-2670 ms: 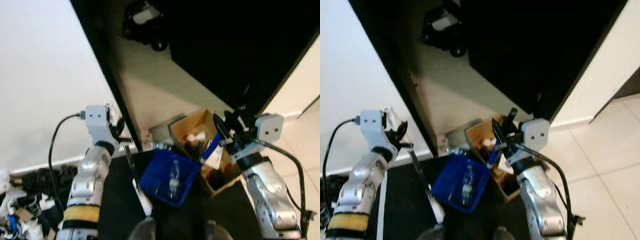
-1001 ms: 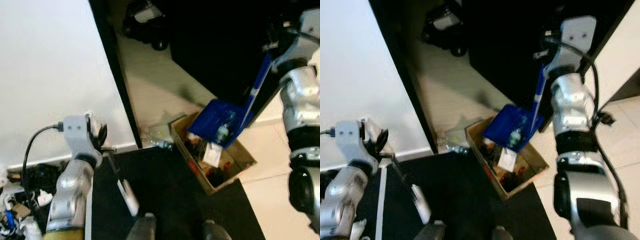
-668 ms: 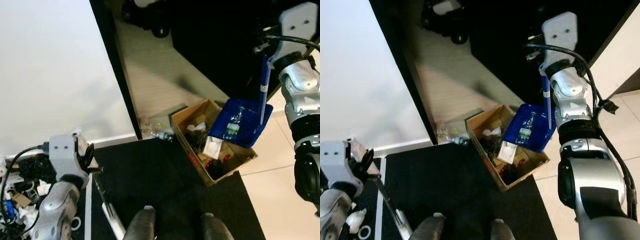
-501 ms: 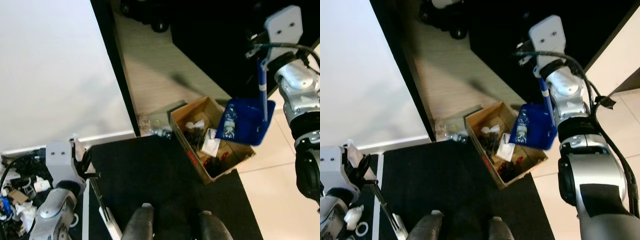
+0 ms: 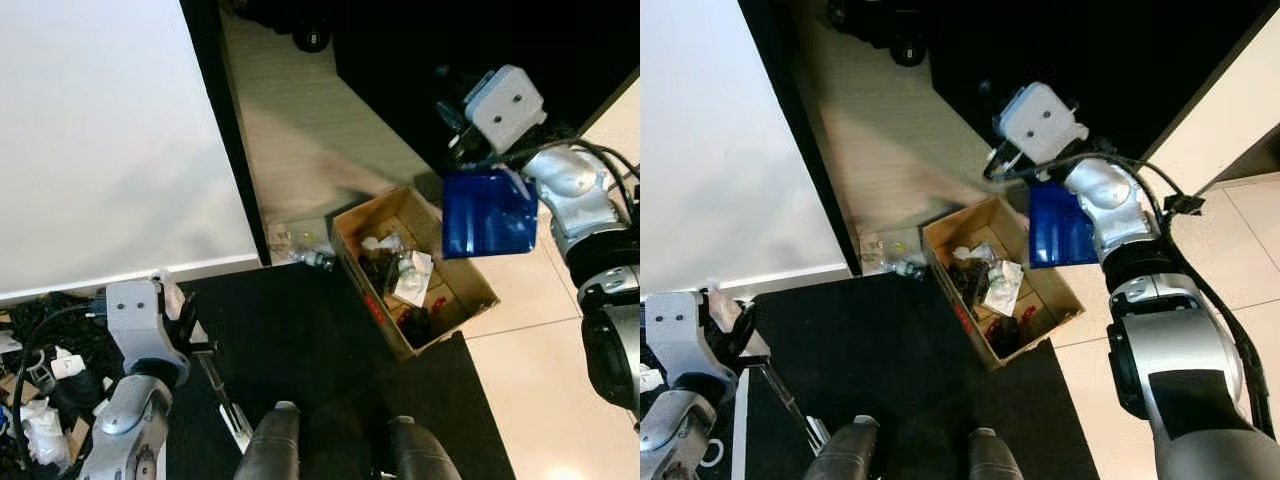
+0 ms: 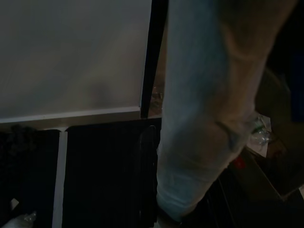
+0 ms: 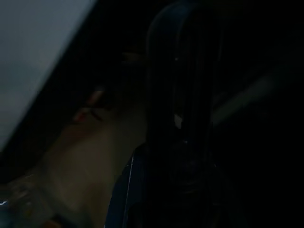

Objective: Sweep floor

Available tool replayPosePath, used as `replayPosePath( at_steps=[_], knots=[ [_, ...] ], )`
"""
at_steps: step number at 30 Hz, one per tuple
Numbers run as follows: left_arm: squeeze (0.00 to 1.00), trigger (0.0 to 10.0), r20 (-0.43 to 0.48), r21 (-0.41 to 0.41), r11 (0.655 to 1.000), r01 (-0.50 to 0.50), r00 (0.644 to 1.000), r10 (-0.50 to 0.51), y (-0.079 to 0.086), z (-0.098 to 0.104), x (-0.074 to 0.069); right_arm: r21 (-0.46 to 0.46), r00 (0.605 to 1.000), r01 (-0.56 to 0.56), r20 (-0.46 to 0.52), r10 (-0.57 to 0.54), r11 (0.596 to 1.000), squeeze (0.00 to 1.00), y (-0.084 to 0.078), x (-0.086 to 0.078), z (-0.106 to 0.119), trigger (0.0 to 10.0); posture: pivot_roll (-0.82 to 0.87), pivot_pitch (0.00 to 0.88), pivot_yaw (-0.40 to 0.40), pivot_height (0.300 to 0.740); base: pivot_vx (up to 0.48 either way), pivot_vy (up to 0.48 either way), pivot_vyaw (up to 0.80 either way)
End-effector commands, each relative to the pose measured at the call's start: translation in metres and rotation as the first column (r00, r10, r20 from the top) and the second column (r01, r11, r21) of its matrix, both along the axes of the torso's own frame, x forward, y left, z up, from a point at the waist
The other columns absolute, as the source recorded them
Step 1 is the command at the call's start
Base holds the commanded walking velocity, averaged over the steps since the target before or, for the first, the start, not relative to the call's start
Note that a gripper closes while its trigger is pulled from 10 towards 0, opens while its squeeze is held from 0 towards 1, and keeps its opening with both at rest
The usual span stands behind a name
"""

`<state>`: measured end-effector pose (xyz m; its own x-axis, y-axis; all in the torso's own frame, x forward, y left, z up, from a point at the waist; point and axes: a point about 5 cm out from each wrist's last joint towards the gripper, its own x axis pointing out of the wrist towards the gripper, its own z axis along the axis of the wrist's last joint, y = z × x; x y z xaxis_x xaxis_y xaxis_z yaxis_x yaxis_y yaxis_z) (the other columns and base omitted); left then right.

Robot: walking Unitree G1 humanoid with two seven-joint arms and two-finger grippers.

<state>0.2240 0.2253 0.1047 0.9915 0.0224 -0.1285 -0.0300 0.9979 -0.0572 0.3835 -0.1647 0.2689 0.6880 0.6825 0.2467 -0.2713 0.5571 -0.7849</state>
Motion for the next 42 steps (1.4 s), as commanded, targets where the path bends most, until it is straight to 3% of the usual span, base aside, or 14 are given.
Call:
replayPosePath(
  at_steps=[1,7,11,14,21,25,26,27,28,33,36,38,40,42],
  knots=[
    [0.0,10.0,-0.013,-0.014,1.0,-0.004,1.0,0.003,-0.004,-0.007,-0.001,-0.094,0.994,-0.098,0.032,0.101,0.991,0.0,0.007,-0.01,-0.004,10.0,0.17,0.235,-0.095,0.74,0.0,0.0,0.0],
    [0.0,10.0,-0.006,-0.029,1.0,0.001,1.0,-0.001,-0.01,-0.009,0.006,-0.169,0.971,-0.231,0.026,0.239,0.958,0.0,0.019,-0.025,-0.021,10.0,0.16,0.22,-0.099,0.74,0.0,0.0,0.0],
    [0.0,10.0,0.001,-0.036,0.999,0.01,1.0,-0.01,-0.014,-0.008,0.011,-0.175,0.969,-0.217,0.081,0.234,0.96,0.0,0.017,-0.027,-0.012,10.0,0.15,0.215,-0.096,0.74,0.0,0.0,0.0],
    [0.0,10.0,0.006,-0.037,0.999,0.021,1.0,-0.021,-0.015,-0.008,0.015,-0.05,0.984,-0.149,0.086,0.153,0.988,0.0,0.005,-0.021,-0.002,10.0,0.15,0.201,-0.084,0.74,0.0,0.0,0.0],
    [0.0,10.0,0.013,-0.03,0.999,0.041,0.999,-0.041,-0.015,-0.007,0.022,0.117,0.992,-0.054,0.124,0.04,0.992,0.0,-0.017,-0.021,0.017,10.0,0.14,0.184,-0.058,0.74,0.0,0.0,0.0],
    [0.0,10.0,0.019,-0.008,0.998,0.07,0.997,-0.069,-0.014,-0.003,0.03,0.42,0.991,0.032,0.108,-0.084,0.907,0.0,-0.038,-0.026,0.032,10.0,0.16,0.172,-0.018,0.74,0.0,0.0,0.0],
    [0.0,10.0,0.019,-0.008,0.998,0.07,0.997,-0.069,-0.014,-0.003,0.03,0.42,0.991,0.032,0.108,-0.084,0.907,0.0,-0.038,-0.026,0.032,10.0,0.16,0.172,-0.018,0.74,0.0,0.0,0.0],
    [0.0,10.0,0.018,0.005,0.997,0.083,0.996,-0.083,-0.013,-0.002,0.031,0.505,0.991,0.053,0.082,-0.109,0.861,0.0,-0.042,-0.028,0.031,10.0,0.17,0.159,-0.007,0.74,0.0,0.0,0.0],
    [0.0,10.0,0.018,0.005,0.997,0.083,0.996,-0.083,-0.013,-0.002,0.031,0.505,0.991,0.053,0.082,-0.109,0.861,0.0,-0.042,-0.028,0.031,10.0,0.17,0.159,-0.007,0.74,0.0,0.0,0.0],
    [0.0,10.0,0.009,0.045,0.992,0.118,0.993,-0.119,-0.01,0.0,0.034,0.656,0.991,0.041,0.068,-0.113,0.754,0.0,-0.037,-0.041,0.036,10.0,0.18,0.161,0.022,0.74,0.0,0.0,0.0],
    [0.0,10.0,0.006,0.054,0.991,0.123,0.992,-0.124,-0.007,0.001,0.034,0.678,0.993,0.027,0.065,-0.097,0.734,0.0,-0.031,-0.046,0.038,10.0,0.18,0.158,0.025,0.74,0.0,0.0,0.0],
    [0.0,10.0,-0.005,0.065,0.993,0.1,0.995,-0.1,-0.001,0.001,0.036,0.714,0.997,0.014,0.043,-0.064,0.7,0.0,-0.022,-0.054,0.038,10.0,0.19,0.152,0.029,0.74,0.0,0.0,0.0],
    [0.0,10.0,-0.01,0.068,0.994,0.089,0.996,-0.089,0.001,0.001,0.036,0.722,0.999,0.004,0.035,-0.042,0.692,0.0,-0.016,-0.059,0.038,10.0,0.19,0.152,0.029,0.74,0.0,0.0,0.0],
    [0.0,10.0,-0.022,0.088,0.994,0.066,0.998,-0.064,0.008,0.0,0.037,0.727,0.999,-0.041,0.012,0.046,0.685,0.0,0.006,-0.068,0.034,10.0,0.18,0.162,0.028,0.74,0.0,0.0,0.0]
  ],
)
